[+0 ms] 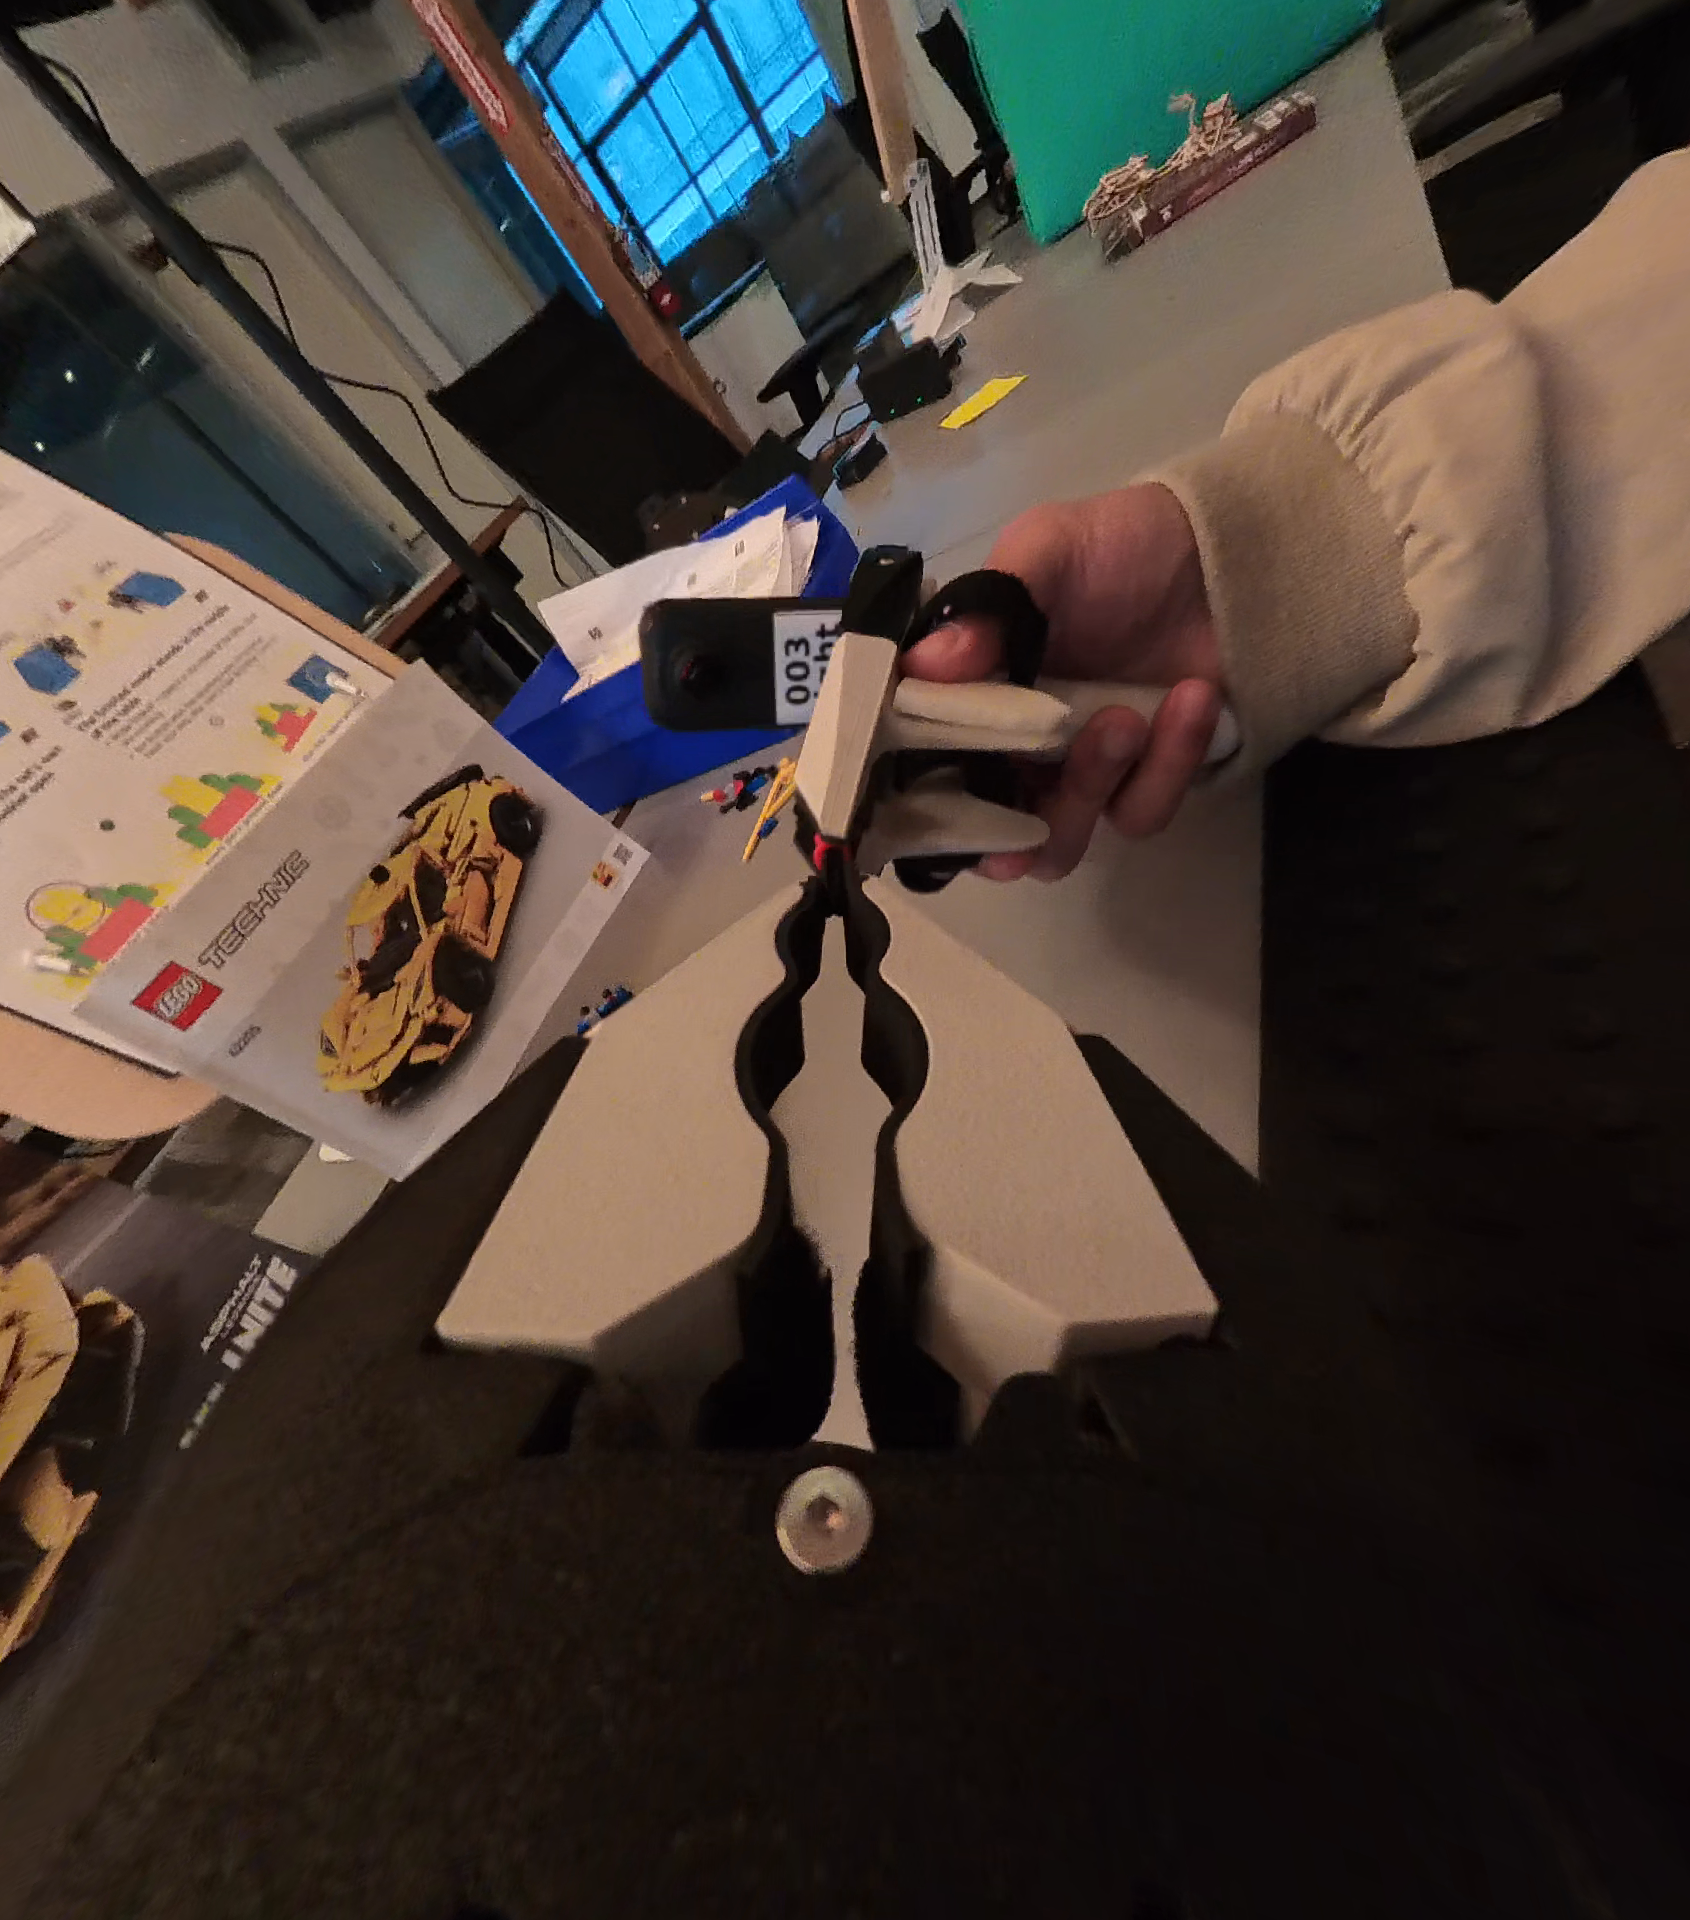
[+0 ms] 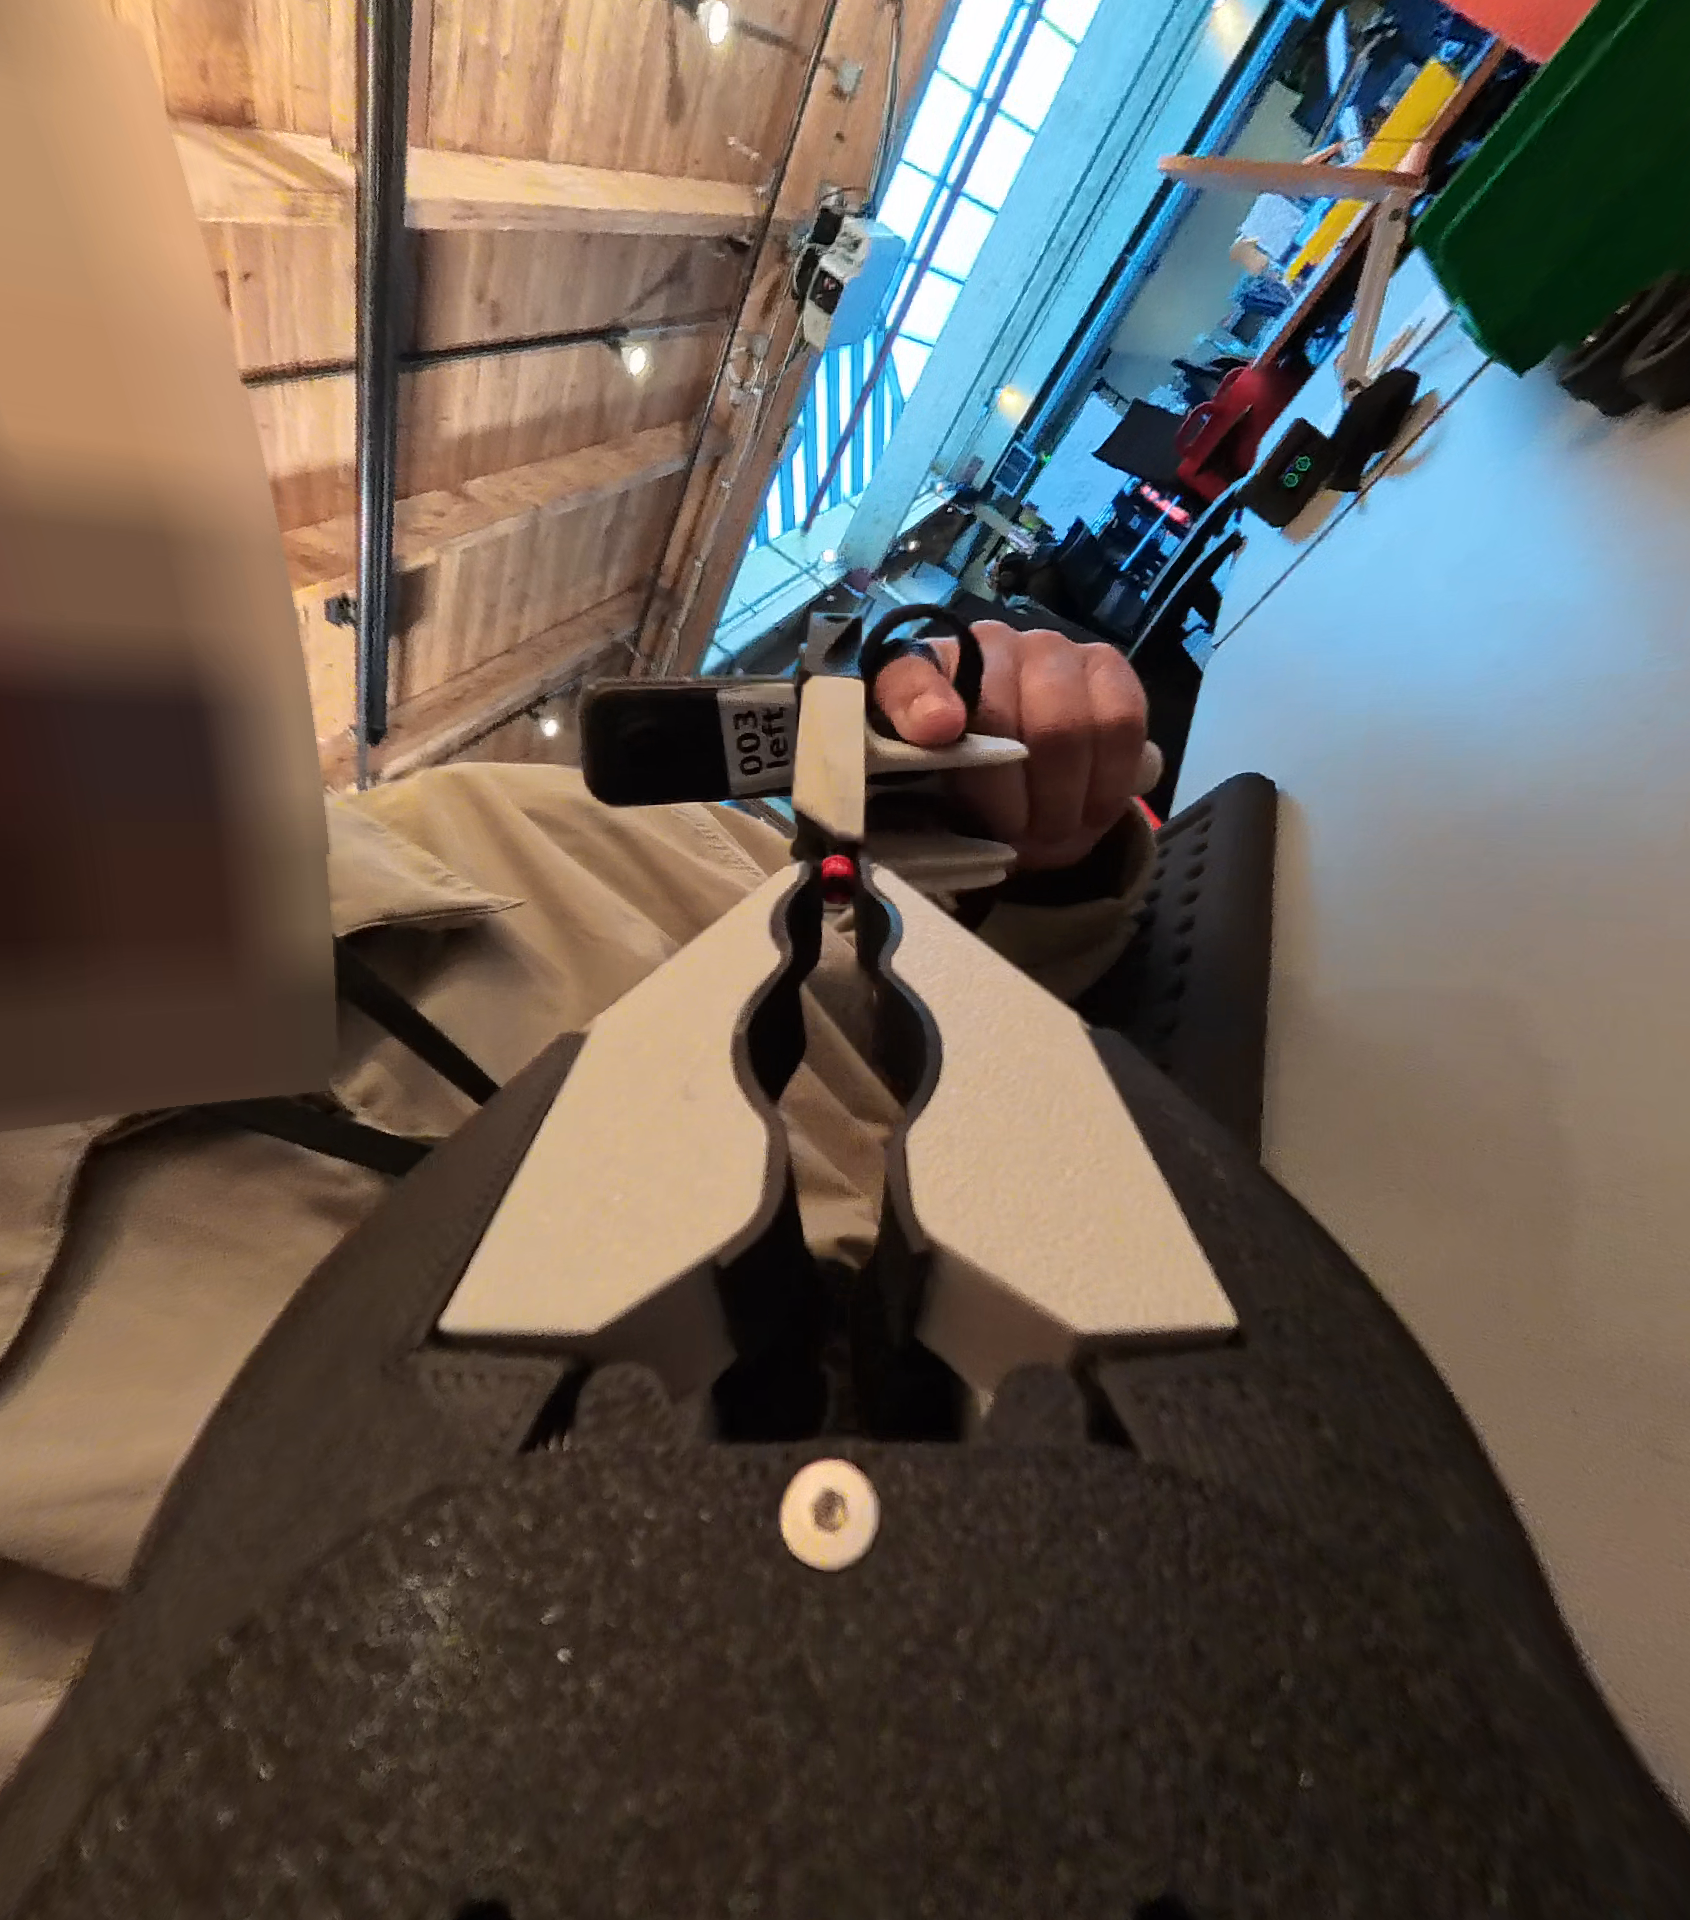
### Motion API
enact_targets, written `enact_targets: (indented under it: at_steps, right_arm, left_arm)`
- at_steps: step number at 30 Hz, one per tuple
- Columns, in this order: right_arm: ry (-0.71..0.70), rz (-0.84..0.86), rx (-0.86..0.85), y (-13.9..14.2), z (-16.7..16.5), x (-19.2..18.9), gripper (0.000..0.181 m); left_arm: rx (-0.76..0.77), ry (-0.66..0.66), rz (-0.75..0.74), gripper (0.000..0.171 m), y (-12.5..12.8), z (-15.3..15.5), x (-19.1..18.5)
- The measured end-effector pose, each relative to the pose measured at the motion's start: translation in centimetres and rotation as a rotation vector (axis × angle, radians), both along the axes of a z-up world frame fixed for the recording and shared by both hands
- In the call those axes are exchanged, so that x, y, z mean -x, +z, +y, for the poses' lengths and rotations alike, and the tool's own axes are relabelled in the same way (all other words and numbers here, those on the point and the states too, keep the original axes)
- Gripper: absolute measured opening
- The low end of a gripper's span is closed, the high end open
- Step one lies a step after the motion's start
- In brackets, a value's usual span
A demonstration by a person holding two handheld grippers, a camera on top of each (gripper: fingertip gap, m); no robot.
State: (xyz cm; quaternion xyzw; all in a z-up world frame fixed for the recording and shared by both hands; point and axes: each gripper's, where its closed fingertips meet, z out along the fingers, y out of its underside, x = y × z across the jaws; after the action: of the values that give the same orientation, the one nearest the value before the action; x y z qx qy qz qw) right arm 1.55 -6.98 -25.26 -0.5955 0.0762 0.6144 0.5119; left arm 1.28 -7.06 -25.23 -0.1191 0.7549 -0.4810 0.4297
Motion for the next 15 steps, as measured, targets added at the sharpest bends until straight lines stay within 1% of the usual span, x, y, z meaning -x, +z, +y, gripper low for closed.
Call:
enact_targets:
  at_steps: [1,2,3,4,5,7,8,9,10,11,13,14,15]
  right_arm:
    - [-0.039,0.017,0.025,-0.5,-0.4,-1.4,0.004]
    - [-0.096,0.036,0.045,-1.1,-1.2,-3.5,0.004]
    - [-0.151,0.099,0.041,-1.2,-2.4,-5.8,0.003]
    - [-0.167,0.058,0.082,-2.2,-3.3,-6.4,0.003]
    - [-0.158,-0.022,0.141,-3.3,-3.7,-6.1,0.004]
    - [-0.156,-0.156,0.195,-4.4,-3.9,-5.5,0.004]
    - [-0.203,-0.264,0.216,-5.2,-4.1,-6.1,0.004]
    - [-0.312,-0.450,0.307,-7.2,-4.5,-8.1,0.004]
    - [-0.443,-0.645,0.431,-9.3,-5.8,-11.2,0.005]
    - [-0.567,-0.801,0.548,-10.4,-7.6,-14.5,0.005]
    - [-0.734,-1.073,0.759,-11.6,-12.0,-19.7,0.005]
    - [-0.795,-1.183,0.855,-12.0,-14.3,-21.8,0.005]
    - [-0.833,-1.256,0.934,-12.4,-16.3,-23.2,0.005]
  left_arm:
    - [0.030,-0.007,-0.009,0.003,0.6,0.4,0.4]
    - [0.092,-0.023,-0.021,0.002,1.7,1.2,1.0]
    - [0.132,-0.013,-0.006,0.002,2.4,2.4,1.4]
    - [0.132,0.002,0.003,0.002,2.5,3.5,1.6]
    - [0.122,0.016,0.029,0.003,2.0,4.3,1.6]
    - [0.176,-0.028,0.119,0.003,0.8,4.2,1.6]
    - [0.204,-0.046,0.175,0.003,0.1,3.8,1.4]
    - [0.213,-0.049,0.223,0.003,-0.8,3.4,1.0]
    - [0.209,-0.048,0.290,0.003,-1.9,2.9,0.6]
    - [0.205,-0.021,0.349,0.003,-2.8,2.7,0.0]
    - [0.243,0.044,0.445,0.003,-3.7,2.4,-1.3]
    - [0.282,0.024,0.534,0.003,-4.0,1.6,-1.5]
    - [0.320,-0.005,0.630,0.003,-4.0,0.6,-1.6]
